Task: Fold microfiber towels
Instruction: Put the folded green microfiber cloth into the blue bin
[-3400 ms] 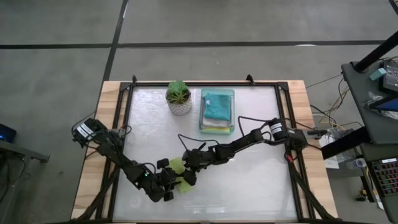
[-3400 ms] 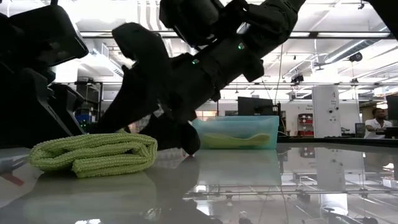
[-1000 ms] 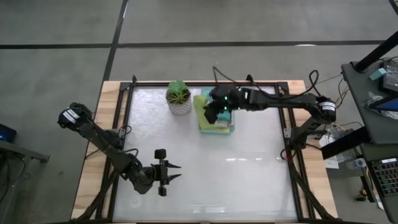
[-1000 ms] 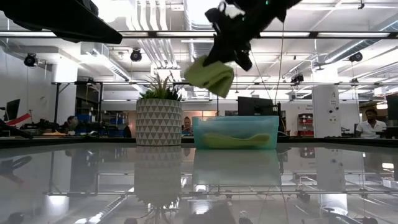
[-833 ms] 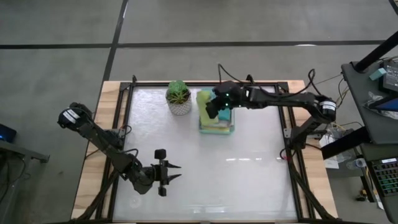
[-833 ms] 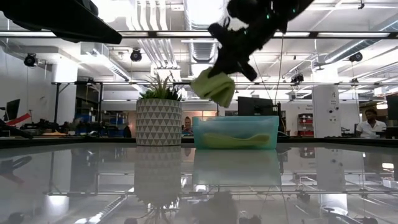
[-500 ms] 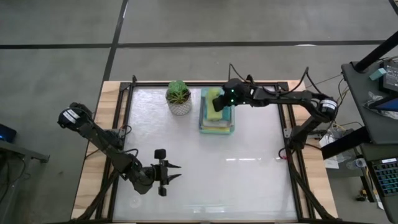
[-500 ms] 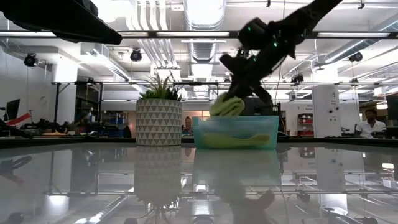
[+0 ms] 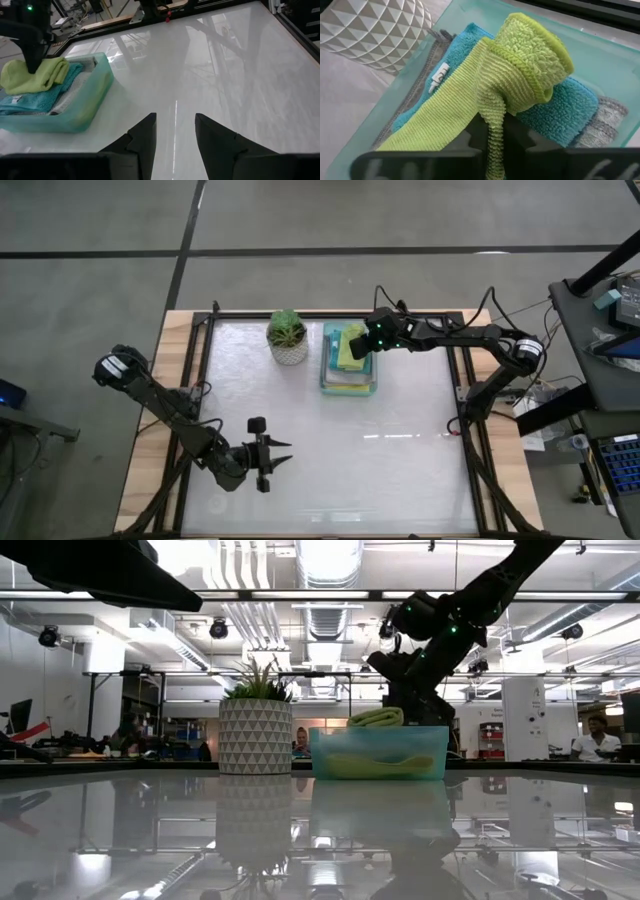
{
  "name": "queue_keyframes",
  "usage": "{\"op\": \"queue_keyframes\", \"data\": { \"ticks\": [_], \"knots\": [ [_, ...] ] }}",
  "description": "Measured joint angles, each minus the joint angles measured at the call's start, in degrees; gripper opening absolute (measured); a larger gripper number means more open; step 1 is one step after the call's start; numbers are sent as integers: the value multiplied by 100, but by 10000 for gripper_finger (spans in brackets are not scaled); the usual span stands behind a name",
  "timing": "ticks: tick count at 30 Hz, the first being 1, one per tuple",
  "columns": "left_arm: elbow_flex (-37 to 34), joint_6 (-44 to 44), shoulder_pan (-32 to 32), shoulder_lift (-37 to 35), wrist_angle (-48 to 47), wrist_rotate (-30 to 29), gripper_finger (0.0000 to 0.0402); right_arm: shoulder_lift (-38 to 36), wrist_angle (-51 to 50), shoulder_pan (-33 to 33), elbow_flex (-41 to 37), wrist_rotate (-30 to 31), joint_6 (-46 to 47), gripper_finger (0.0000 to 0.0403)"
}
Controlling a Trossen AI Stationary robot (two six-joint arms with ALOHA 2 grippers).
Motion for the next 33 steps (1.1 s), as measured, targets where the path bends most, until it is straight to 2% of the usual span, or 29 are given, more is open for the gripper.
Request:
{"op": "queue_keyframes", "data": {
  "ticks": [3, 9, 17, 20, 22, 28, 33],
  "knots": [
    [0, 0, 9, 0, 2, -16, 121, 0, -25, 0, 0, 1, -72, 43],
    [0, -2, 9, 0, 10, -16, 121, -2, -107, -22, 16, 0, -236, 117],
    [117, -83, 436, 2, 24, 162, 121, -4, -1351, -98, 539, 14, -845, 183],
    [245, 266, 903, -11, -1, 715, 121, -6, -1609, -115, 764, 6, -1121, 191],
    [369, 607, 1348, -23, 14, 1293, 121, -5, -1791, -140, 928, 3, -1304, 191],
    [834, 1703, 3067, -11, 33, 3116, 121, -5, -2208, -190, 1463, 55, -2061, 186],
    [1195, 2478, 4334, 306, 204, 4025, 116, -110, -1860, -283, 1581, 136, -2939, 164]
  ]
}}
